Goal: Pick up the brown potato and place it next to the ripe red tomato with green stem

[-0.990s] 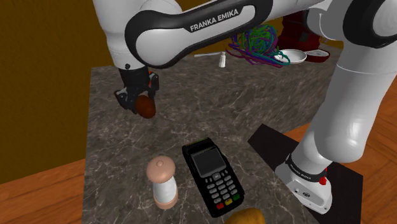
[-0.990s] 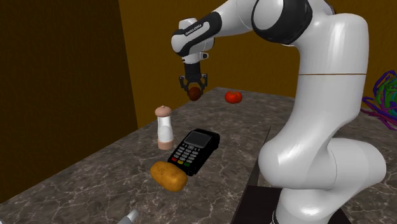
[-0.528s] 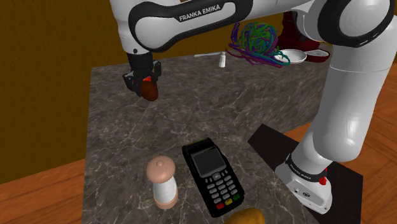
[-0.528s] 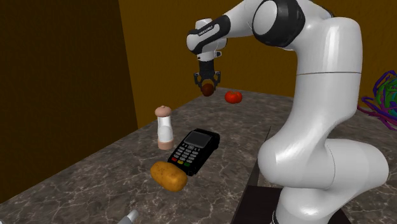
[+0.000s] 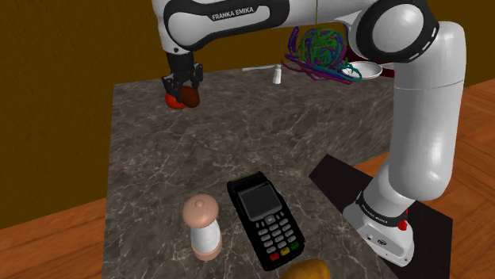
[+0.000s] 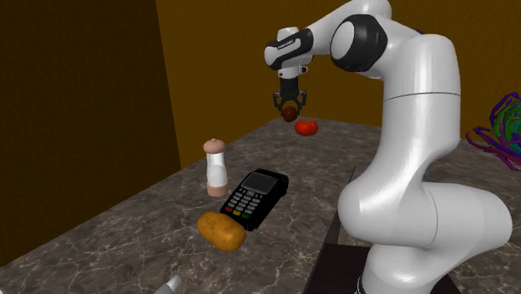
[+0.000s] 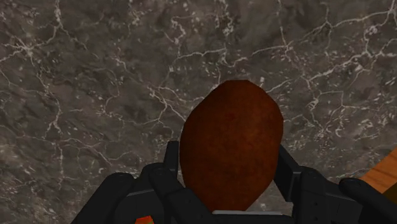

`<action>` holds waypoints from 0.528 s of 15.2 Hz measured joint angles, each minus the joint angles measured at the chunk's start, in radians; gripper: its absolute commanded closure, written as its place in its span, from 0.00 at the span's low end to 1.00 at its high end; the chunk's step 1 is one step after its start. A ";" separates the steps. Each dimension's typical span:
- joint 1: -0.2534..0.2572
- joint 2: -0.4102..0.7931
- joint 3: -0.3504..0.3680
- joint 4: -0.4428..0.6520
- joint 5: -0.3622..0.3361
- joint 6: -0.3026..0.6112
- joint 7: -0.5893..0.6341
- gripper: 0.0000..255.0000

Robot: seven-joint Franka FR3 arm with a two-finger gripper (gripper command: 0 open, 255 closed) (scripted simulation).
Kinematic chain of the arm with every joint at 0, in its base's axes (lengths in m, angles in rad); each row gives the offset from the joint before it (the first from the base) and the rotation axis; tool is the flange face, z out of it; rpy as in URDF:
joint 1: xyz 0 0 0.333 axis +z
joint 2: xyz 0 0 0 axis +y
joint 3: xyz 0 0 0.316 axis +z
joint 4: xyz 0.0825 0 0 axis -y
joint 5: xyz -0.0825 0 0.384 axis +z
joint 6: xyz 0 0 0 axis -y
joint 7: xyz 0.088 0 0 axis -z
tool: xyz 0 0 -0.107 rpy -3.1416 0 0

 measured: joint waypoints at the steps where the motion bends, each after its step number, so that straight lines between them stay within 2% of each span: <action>1: -0.008 0.015 -0.006 0.020 -0.002 -0.002 -0.017 1.00; 7: -0.011 0.210 -0.048 0.335 -0.035 -0.111 -0.130 1.00; 8: -0.015 0.219 -0.051 0.343 -0.036 -0.108 -0.137 1.00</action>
